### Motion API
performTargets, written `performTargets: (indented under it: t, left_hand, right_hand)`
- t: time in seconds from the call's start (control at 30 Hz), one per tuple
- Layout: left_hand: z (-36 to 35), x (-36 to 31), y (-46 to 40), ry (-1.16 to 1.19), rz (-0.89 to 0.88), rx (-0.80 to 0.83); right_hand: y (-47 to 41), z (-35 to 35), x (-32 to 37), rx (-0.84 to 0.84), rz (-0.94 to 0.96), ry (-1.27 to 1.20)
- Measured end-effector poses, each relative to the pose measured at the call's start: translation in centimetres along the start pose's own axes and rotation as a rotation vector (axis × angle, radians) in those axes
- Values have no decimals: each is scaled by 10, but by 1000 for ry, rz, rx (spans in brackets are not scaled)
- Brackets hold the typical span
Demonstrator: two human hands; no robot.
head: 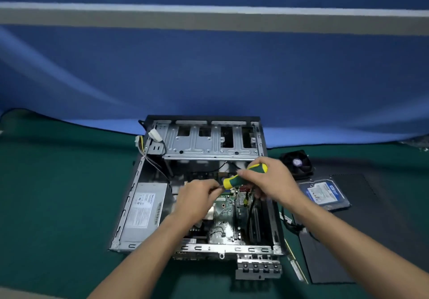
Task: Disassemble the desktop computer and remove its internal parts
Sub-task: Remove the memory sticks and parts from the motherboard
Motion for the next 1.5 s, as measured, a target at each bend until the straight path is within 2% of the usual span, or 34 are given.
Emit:
performTargets:
  t: [0.1,0.2,0.43,0.73,1.03,1.3,1.5]
  left_hand:
    - [-23,20,-4,41,53,194]
    - [-42,34,-4,80,64,356]
    - [-82,37,4,219,66,622]
    - [-95,36,10,168,-6,751]
    - [-107,32,16,158,-82,852]
    - [-107,32,17,136,-73,883]
    - [-108,33,13,138,-51,865]
  right_hand:
    - [2,-13,6,-154,73,299]
    - [3,-19,11,-227,107,552]
    - [8,-27,14,-176,122,813]
    - [18,-34,-4,-90,50,924]
    - [29,-28,-23,-81,17,948]
    - [28,-29,-28,-106,49,927]
    - [29,-35,-34,-65,57,948]
Point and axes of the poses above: each hand's wrist, its own y-axis away from the middle knuckle, its own z-axis out of the back of the hand, x = y × z, the point moved 5 cm from there along -y, towards the middle knuckle, and after that the axes turned 6 degrees about -x, right-handed, at the moved point
